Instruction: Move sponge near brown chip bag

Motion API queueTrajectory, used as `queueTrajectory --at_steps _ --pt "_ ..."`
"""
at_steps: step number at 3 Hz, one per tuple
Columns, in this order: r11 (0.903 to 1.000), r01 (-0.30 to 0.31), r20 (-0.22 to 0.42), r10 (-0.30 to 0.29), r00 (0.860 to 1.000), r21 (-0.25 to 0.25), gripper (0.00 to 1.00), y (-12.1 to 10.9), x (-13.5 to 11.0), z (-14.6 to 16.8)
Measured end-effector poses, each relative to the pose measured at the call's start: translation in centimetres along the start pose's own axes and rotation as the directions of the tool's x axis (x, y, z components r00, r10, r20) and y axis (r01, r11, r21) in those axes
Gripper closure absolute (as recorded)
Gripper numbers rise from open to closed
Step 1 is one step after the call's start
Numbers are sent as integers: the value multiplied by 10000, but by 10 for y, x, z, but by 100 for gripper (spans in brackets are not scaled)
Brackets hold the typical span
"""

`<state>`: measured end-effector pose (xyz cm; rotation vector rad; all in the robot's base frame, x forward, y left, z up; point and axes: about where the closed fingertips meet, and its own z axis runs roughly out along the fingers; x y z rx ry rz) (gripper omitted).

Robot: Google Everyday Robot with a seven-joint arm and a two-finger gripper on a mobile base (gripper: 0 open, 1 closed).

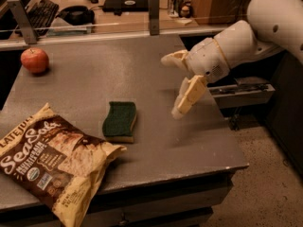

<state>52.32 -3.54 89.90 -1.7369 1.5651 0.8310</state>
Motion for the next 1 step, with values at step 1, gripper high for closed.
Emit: queueTrajectory --at_steps 1 --pt "9931 -678 479 635 9968 954 0 -24 39 -52"
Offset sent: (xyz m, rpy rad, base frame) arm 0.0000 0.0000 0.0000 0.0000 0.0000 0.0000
